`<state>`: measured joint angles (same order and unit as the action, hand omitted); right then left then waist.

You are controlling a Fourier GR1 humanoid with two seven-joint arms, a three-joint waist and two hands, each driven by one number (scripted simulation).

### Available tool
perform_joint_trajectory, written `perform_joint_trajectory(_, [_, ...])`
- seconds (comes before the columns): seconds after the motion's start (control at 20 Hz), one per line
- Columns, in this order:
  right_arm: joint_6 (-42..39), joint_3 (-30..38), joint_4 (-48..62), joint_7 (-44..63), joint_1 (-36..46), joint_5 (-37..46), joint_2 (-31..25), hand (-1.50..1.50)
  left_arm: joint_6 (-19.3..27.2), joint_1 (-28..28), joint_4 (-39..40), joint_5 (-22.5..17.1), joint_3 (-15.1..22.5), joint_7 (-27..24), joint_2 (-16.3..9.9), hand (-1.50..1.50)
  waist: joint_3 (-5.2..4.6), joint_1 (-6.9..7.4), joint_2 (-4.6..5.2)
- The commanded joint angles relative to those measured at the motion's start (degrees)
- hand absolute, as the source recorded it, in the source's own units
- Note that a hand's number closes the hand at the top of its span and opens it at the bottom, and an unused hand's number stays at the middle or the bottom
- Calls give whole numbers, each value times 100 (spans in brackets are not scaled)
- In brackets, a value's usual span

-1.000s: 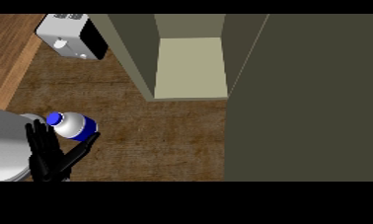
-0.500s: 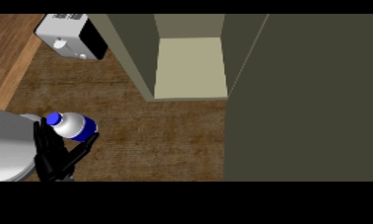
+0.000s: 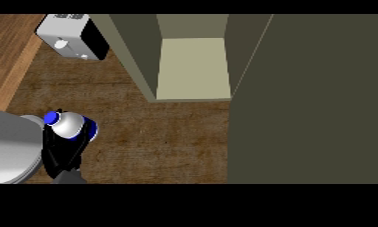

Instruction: Pick up the bottled water, place it into the cabinet and close the cabinet

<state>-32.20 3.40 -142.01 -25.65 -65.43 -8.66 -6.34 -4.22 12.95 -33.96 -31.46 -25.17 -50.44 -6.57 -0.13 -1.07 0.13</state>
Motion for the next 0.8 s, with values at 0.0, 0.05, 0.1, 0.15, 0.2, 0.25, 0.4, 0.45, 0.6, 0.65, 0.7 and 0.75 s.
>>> perform_joint_trajectory(0.0, [-113, 234, -651, 174, -185, -745, -11, -150, -55, 258, 261, -30, -59, -324, 28, 150, 3, -5, -4])
perform_joint_trajectory(0.05, [-29, -213, -772, 355, -203, -299, 210, -150, -143, 350, 403, -82, -108, -141, -165, 150, 2, -1, -1])
perform_joint_trajectory(0.1, [-198, -14, -574, 9, -422, -301, 249, -150, 48, 169, 114, 5, 60, -295, 181, 150, 9, -3, -27])
perform_joint_trajectory(0.15, [-8, 364, -572, 518, 95, -902, -91, -150, 171, 373, 88, -57, 5, -266, 175, 150, 9, 76, 1])
perform_joint_trajectory(0.2, [23, -120, -856, 582, -55, -415, 145, -150, -93, 465, 272, -136, -105, 37, -280, 150, 4, 45, 3])
perform_joint_trajectory(0.25, [49, -13, -856, 656, -47, -606, 115, -150, -223, 410, 377, -99, -79, -313, -112, 150, 2, 38, 8])
perform_joint_trajectory(0.4, [-140, 80, -598, 277, -124, -583, 170, -150, 74, 333, 282, 94, 36, -614, -75, 150, 9, 29, -16])
perform_joint_trajectory(0.45, [-147, -234, -652, 309, -179, -135, 306, -150, -223, 400, 260, 203, 238, -423, -105, 150, 7, 17, -19])
perform_joint_trajectory(0.6, [-117, -35, -618, 219, -116, -351, 180, -150, -825, 541, 323, 681, 897, -121, 15, 150, 2, -10, 2])
perform_joint_trajectory(0.65, [-84, -97, -232, 80, 134, -131, 233, -150, -850, 562, 279, 939, 1229, -199, 330, 150, 8, -6, -5])
perform_joint_trajectory(0.7, [-190, -17, -524, 139, -166, -377, 123, -150, -1058, 629, 269, 1042, 1388, -118, 316, 150, 2, -70, -6])
perform_joint_trajectory(0.75, [-86, -67, -604, 171, -186, -312, 237, -150, -1155, 475, 156, 1053, 1460, -99, 363, 150, 7, 10, -23])
